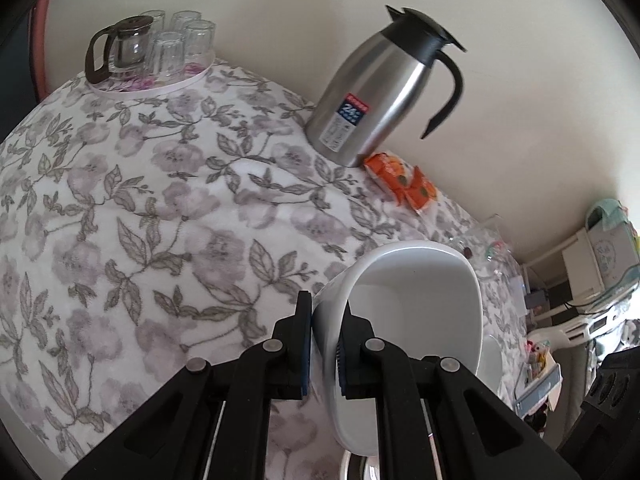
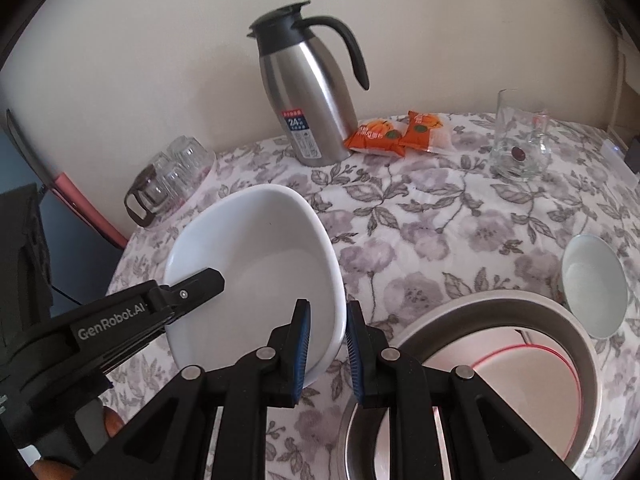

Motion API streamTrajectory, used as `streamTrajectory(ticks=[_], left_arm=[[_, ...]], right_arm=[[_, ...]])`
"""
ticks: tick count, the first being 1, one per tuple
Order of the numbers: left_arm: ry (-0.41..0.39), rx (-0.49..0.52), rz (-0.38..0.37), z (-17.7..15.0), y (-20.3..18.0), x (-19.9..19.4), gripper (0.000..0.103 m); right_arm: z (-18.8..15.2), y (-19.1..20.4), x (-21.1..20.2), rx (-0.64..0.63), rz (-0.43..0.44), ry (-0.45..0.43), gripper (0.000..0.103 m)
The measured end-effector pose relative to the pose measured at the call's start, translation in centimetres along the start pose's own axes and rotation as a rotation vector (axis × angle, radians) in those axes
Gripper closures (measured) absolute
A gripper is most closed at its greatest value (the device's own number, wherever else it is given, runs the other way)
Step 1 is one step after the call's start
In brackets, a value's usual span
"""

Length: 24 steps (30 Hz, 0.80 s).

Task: Organize plates and bowls
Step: 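Lift the white square bowl with the right gripper over the basin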

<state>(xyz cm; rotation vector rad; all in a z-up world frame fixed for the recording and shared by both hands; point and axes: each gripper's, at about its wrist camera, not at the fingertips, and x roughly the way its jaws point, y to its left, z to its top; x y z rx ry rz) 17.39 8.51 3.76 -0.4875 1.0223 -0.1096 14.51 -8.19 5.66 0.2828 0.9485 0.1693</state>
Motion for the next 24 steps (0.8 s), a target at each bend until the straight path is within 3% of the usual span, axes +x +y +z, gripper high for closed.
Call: streamTrajectory(ticks=[24], left_arm=[[-0.026, 0.235, -0.021, -5.2, -8.6, -3.9, 0.092]], right_arm=[[-3.1, -6.7, -8.7, 0.093, 0.035, -0.134, 0.084]])
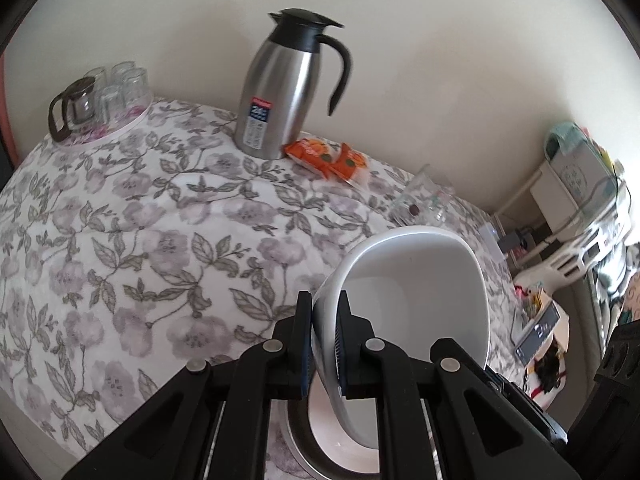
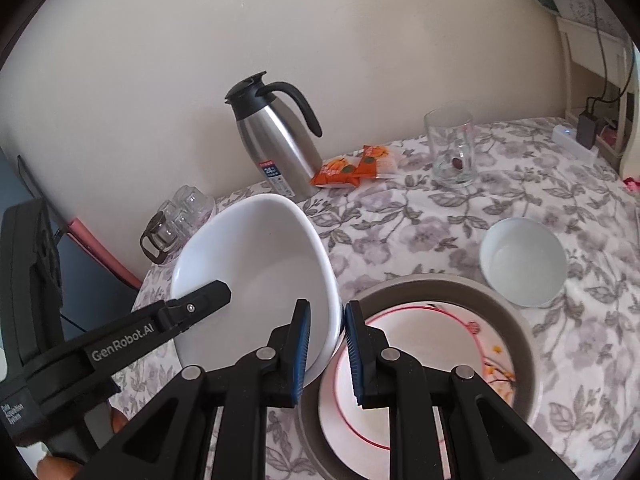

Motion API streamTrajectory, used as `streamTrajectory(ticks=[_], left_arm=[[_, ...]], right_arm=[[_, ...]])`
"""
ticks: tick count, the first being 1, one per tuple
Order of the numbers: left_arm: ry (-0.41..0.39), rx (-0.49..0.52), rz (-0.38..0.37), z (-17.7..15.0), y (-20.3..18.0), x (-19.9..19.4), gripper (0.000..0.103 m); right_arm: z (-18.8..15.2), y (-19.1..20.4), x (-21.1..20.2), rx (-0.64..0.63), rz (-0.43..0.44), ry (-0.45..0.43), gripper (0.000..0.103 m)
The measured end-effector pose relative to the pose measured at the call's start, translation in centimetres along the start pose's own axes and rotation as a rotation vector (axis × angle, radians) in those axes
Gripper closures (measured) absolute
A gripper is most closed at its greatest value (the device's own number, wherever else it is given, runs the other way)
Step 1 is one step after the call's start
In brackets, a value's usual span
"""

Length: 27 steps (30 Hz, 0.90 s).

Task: Organize plates and bowls
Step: 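Lift the white square bowl with the right gripper over the basin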

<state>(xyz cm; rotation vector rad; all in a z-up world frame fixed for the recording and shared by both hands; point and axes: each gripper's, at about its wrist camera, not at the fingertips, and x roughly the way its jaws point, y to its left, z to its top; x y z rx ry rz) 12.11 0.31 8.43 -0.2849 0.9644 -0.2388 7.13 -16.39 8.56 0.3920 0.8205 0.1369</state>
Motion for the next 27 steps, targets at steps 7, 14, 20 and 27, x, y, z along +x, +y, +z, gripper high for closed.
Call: streamTrajectory(ticks=[7, 14, 20, 27], left_arm=[[0.014, 0.077, 0.012, -1.0, -2.8, 0.1, 0.092], [0.035, 0.146, 0.013, -2.1, -5.5, 0.5, 0.092], [0.058, 0.203, 0.027, -2.9, -6.9, 1.2, 0.092], [0.12, 0.197, 0.023, -3.7, -7.1, 2.6, 0.092]], right_arm=[[-0.7, -2.0, -1.5, -0.003, -0.017, -0.021, 0.084], [-1.4, -4.4, -2.7, 0.043, -0.022, -0.022, 0.084], [-1.9, -5.5, -2.8, 0.036, -0.045, 0.004, 0.084], [-2.4, -6.5, -2.3, 0.038, -0.068, 0.049, 0.084]])
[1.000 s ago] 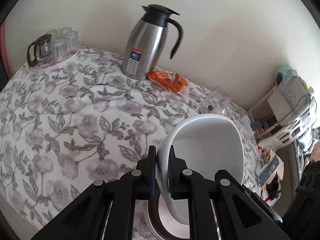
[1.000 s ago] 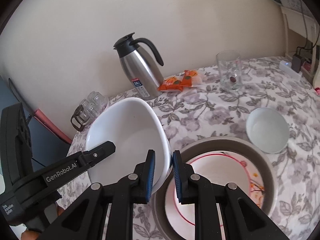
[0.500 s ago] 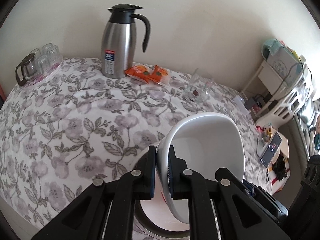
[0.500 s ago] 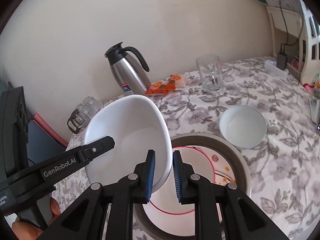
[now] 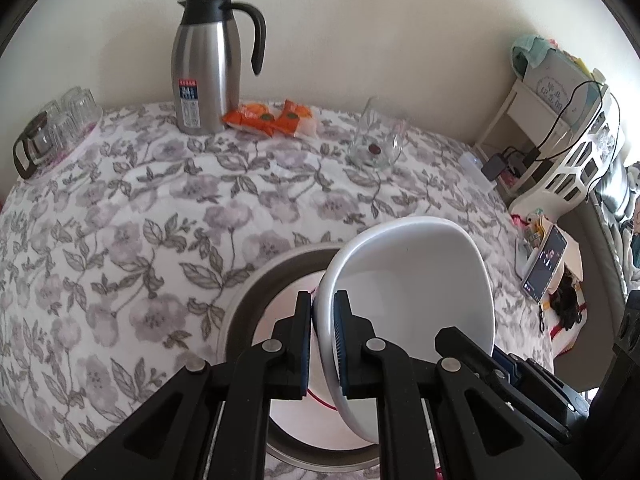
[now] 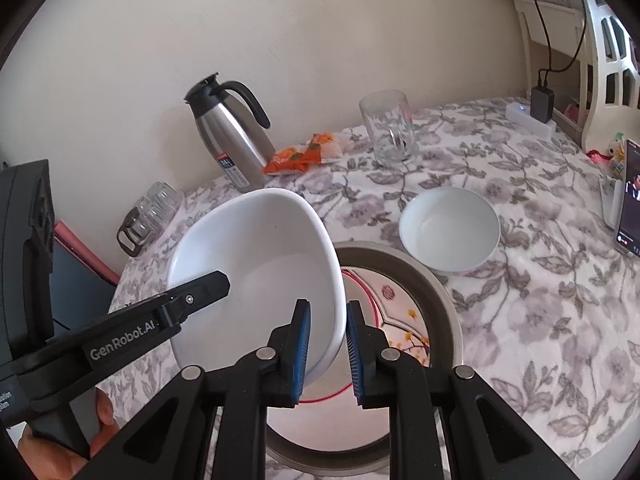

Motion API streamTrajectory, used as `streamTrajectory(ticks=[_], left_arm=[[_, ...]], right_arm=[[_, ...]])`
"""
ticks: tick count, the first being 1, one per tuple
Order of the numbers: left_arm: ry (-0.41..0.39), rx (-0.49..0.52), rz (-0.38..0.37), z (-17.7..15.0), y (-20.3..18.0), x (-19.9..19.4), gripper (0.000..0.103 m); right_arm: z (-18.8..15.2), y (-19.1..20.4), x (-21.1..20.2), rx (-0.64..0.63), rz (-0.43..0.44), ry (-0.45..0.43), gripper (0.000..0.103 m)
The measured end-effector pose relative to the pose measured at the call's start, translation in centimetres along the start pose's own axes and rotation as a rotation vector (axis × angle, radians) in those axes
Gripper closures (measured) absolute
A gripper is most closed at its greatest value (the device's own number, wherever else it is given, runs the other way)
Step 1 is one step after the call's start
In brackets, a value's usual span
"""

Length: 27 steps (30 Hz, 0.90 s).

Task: Organize plates and bowls
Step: 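Lift the white square bowl with the right gripper over the basin, then lower the white square bowl into the strawberry bowl with the right gripper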

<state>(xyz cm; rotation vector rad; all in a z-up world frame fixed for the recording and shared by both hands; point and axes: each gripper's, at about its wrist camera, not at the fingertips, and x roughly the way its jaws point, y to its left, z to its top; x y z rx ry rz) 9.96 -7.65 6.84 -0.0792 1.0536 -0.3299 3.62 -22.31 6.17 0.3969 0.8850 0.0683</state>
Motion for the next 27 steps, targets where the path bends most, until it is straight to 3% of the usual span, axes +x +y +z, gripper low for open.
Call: streamTrajectory(ticks=[27], left_arm=[[0.109, 0.011, 0.031, -0.7, 0.0, 3.0, 0.092]], right_arm=[[-0.8, -0.8, 2.4, 0.005, -0.032, 0.114, 0.082]])
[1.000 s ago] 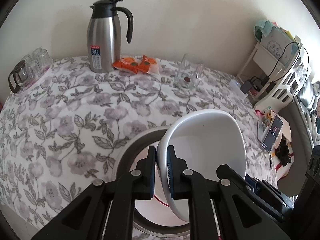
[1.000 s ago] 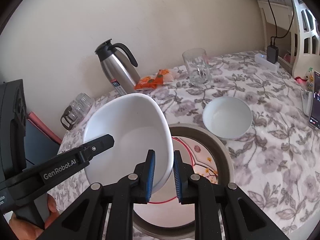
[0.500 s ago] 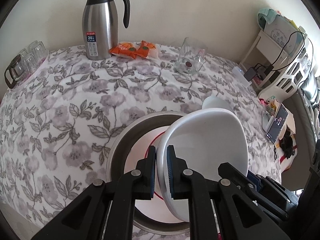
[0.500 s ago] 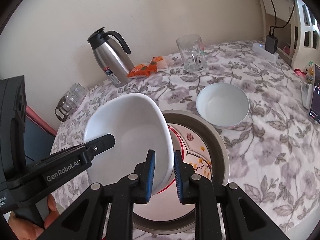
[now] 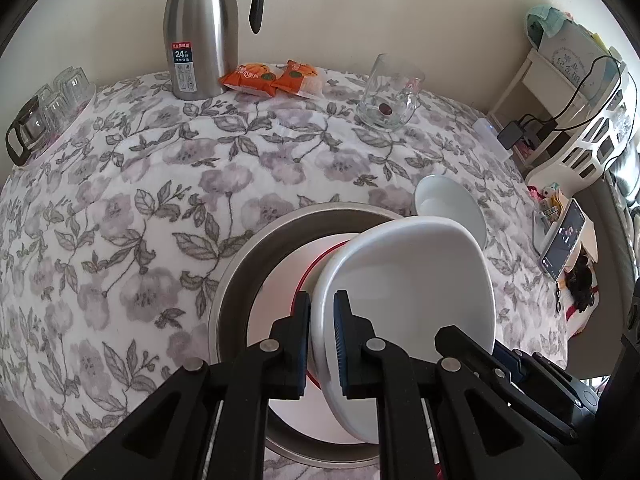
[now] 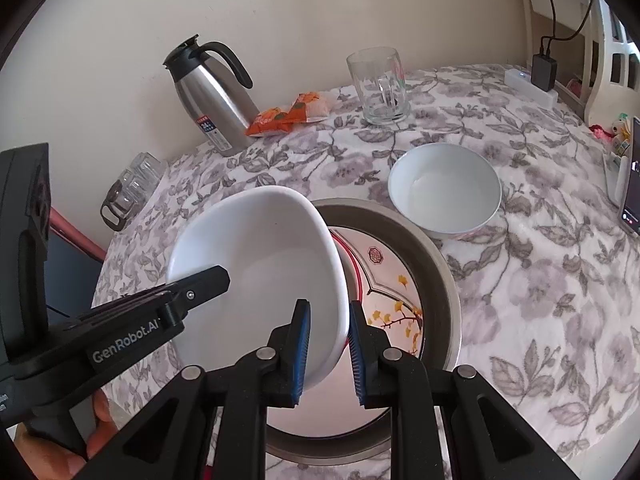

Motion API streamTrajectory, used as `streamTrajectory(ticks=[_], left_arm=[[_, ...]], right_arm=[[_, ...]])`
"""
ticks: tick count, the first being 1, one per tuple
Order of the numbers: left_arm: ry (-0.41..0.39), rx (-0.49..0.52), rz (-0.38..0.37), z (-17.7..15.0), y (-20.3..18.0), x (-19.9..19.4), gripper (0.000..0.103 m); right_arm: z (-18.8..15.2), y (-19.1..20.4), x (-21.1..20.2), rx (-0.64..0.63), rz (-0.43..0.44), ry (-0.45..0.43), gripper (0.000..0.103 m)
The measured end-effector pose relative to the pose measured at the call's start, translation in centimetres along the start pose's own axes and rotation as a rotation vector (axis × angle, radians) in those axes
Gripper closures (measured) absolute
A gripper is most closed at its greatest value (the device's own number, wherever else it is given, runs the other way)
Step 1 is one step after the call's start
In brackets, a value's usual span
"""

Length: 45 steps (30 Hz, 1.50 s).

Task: Organize plates and bowls
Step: 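Lower the white square bowl into the strawberry bowl with the right gripper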

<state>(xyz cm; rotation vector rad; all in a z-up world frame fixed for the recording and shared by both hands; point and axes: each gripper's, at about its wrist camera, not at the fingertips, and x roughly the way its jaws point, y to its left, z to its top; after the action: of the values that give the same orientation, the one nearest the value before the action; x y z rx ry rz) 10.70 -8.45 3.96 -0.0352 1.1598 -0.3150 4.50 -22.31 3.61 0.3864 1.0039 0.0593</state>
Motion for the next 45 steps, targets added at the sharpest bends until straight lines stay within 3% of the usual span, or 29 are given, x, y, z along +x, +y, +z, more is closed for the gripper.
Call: streamTrajectory(ticks=[31, 45], left_arm=[[-0.02, -0.018, 0.0, 0.4, 0.3, -0.5, 0.091], [-0.081, -0.075, -0.007, 0.8, 1.6, -2.7, 0.091]], right_arm=[[0.1, -0.3, 0.5, 0.009, 0.0, 0.004, 0.081], [0.3, -0.2, -1.0, 0.005, -0.003, -0.062, 0.081]])
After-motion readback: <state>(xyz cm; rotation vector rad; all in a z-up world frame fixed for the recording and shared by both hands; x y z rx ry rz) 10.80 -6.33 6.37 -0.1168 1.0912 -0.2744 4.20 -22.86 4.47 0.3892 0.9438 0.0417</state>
